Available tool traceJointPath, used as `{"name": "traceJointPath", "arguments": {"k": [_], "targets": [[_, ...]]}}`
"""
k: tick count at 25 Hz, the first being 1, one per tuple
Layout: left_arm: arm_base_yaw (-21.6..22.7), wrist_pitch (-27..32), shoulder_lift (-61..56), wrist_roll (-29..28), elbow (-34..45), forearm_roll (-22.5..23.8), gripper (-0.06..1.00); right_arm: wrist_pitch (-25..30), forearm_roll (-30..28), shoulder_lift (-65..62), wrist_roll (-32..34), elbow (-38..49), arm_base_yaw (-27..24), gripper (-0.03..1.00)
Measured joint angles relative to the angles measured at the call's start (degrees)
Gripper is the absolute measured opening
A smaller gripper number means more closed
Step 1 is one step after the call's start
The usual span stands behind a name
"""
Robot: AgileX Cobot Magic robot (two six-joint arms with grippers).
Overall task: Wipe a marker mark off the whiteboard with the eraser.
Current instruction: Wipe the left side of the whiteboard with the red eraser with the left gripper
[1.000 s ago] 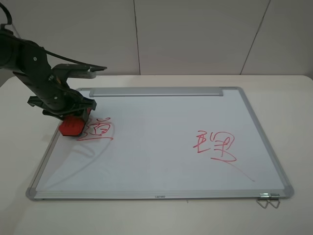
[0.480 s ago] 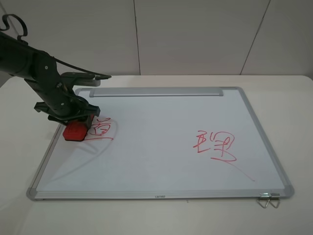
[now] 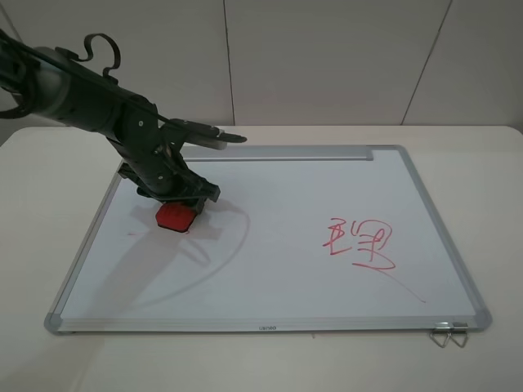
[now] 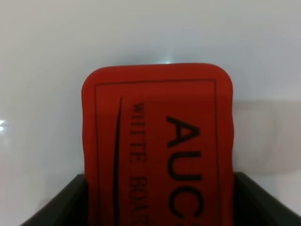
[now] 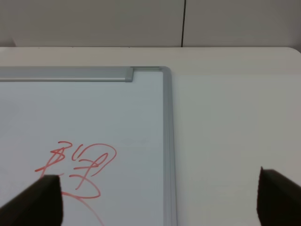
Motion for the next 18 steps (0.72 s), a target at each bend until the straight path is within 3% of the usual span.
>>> {"name": "traceJointPath", "arguments": {"k": [7,18], "targets": [[-6.7,0.1,2.8,3.0,-4.5,-3.7,0.57,0.0,0.0,0.0,0.0,0.0,0.0,0.71],[-4.7,1.1,2.3,3.3,-3.8,-3.9,0.57,0.0,0.0,0.0,0.0,0.0,0.0,0.71]]}}
